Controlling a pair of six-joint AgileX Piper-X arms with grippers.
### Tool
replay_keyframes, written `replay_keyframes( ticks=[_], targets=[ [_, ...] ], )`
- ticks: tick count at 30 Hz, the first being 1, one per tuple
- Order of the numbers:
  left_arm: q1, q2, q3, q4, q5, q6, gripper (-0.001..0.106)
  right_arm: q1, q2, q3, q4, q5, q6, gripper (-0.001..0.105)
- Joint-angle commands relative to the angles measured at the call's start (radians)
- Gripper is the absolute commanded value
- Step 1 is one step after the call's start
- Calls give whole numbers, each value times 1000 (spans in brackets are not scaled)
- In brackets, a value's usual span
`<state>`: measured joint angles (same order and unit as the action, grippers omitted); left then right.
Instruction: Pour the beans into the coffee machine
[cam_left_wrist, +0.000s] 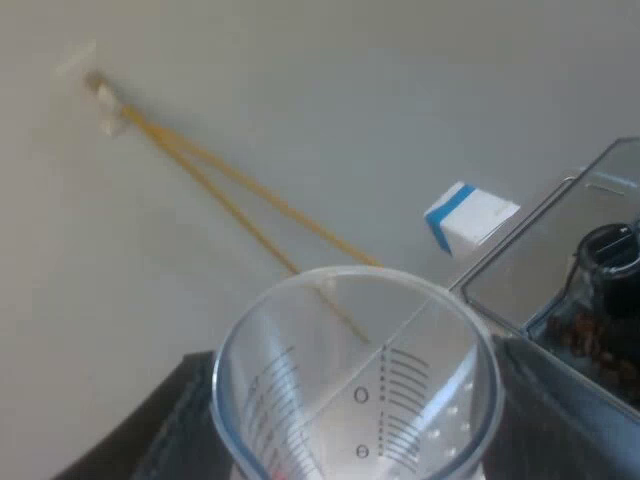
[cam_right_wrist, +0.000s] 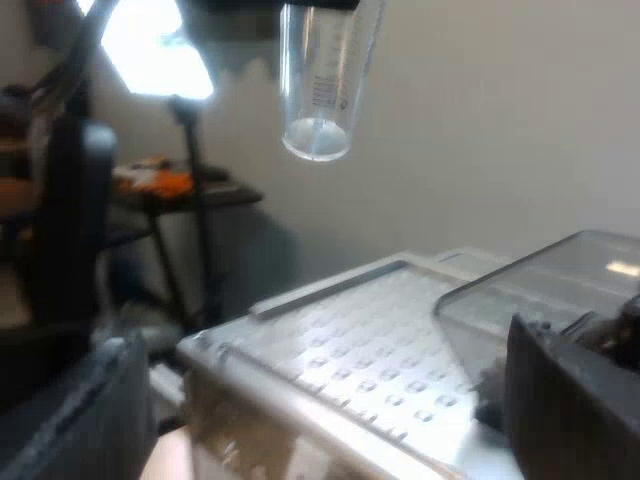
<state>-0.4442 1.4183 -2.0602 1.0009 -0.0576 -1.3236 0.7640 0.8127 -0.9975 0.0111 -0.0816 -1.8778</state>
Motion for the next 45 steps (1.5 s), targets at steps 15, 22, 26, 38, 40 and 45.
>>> replay_keyframes(
  ticks=[15, 22, 26, 38, 40, 45],
  targets=[
    [241, -217, 74, 146, 83, -186, 13, 299, 84, -22, 39, 82, -5, 74],
    [427, -378, 318, 138, 144, -221, 13, 370, 178, -22, 39, 82, 37, 74],
    [535, -473, 499, 73, 271, -234, 13, 371, 237, -22, 39, 82, 106, 74],
    [712, -690, 1085, -246, 366, -334, 13, 371, 407, -22, -11, 136, 154, 74],
    [716, -698, 1150, -290, 369, -337, 13, 371, 439, -22, -31, 158, 154, 74],
    [716, -695, 1318, -436, 369, -335, 13, 371, 515, -22, -101, 178, 154, 74]
  ],
)
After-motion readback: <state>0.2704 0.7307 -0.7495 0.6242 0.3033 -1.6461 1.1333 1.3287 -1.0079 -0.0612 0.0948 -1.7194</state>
